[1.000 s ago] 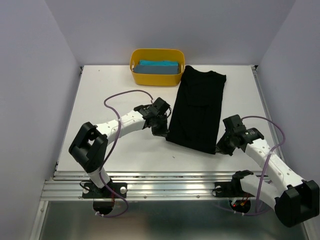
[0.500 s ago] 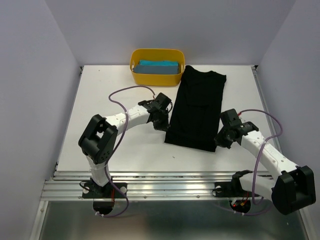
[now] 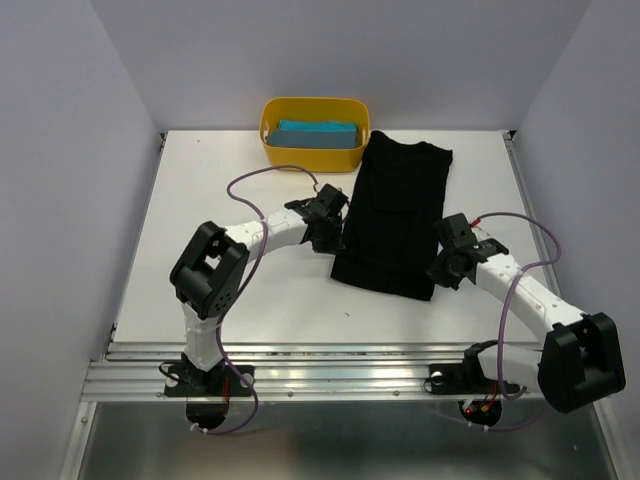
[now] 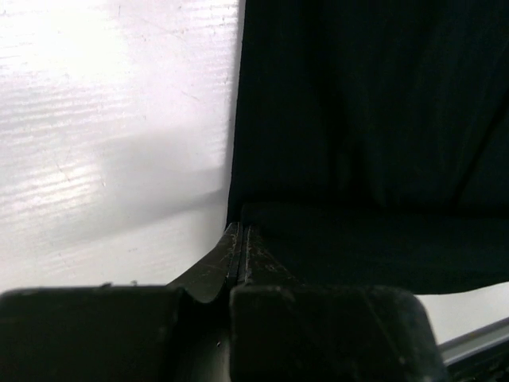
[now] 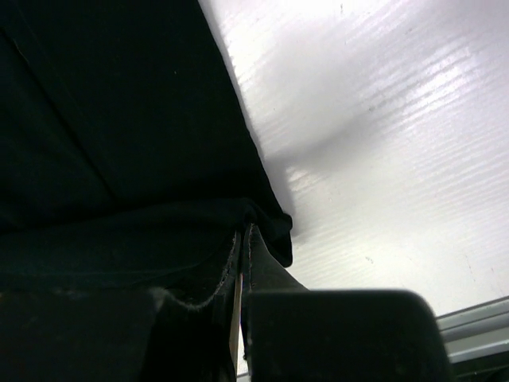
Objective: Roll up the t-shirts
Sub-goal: Roll the T-shirt to the center of the board.
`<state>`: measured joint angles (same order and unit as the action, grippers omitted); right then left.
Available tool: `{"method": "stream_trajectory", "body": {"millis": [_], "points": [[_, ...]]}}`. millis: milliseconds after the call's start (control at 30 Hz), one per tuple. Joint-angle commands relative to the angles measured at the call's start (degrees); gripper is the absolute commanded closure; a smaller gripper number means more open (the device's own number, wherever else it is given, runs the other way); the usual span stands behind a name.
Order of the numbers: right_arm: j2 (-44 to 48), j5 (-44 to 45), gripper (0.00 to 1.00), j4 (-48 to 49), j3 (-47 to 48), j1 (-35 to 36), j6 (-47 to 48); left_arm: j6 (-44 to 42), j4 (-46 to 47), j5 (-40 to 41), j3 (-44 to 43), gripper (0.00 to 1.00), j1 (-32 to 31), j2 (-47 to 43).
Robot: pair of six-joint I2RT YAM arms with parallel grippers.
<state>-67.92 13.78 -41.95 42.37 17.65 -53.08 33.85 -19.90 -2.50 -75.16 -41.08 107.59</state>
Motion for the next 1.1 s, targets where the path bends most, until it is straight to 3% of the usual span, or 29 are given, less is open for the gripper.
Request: {"method": "stream_trajectory", "body": {"millis": [0, 567, 767, 867, 933, 1067], "points": [[-0.63, 5.11, 0.99, 2.93, -0.62, -0.16, 0.43, -3.43, 3.37, 4.17, -0.26, 1.00, 0.74, -0.37], [-7.48, 7.84, 0.98, 8.29, -2.03, -0.16, 0.87, -6.33, 5.93, 2.77, -2.71, 1.00, 0.74, 4.20], [-6.27, 7.23, 0.70, 8.29, -2.03, -0.16, 0.87, -7.48, 4.00, 2.94, -3.77, 0.86, 0.65, 3.25], [-3.28, 7.57, 0.57, 6.28, -0.89, -0.16, 1.31, -7.57, 2.85, 5.75, -3.68, 0.67, 0.65, -0.09], [-2.05, 7.49, 0.51, 5.05, 0.34, -0.16, 1.92, -7.74, 2.06, 7.50, -3.59, 0.61, 0.65, -2.02], [0.59, 4.07, 0.45, 3.63, 3.33, -0.16, 6.05, -8.71, -0.05, 11.02, -3.86, 0.60, 0.56, -7.04]]}}
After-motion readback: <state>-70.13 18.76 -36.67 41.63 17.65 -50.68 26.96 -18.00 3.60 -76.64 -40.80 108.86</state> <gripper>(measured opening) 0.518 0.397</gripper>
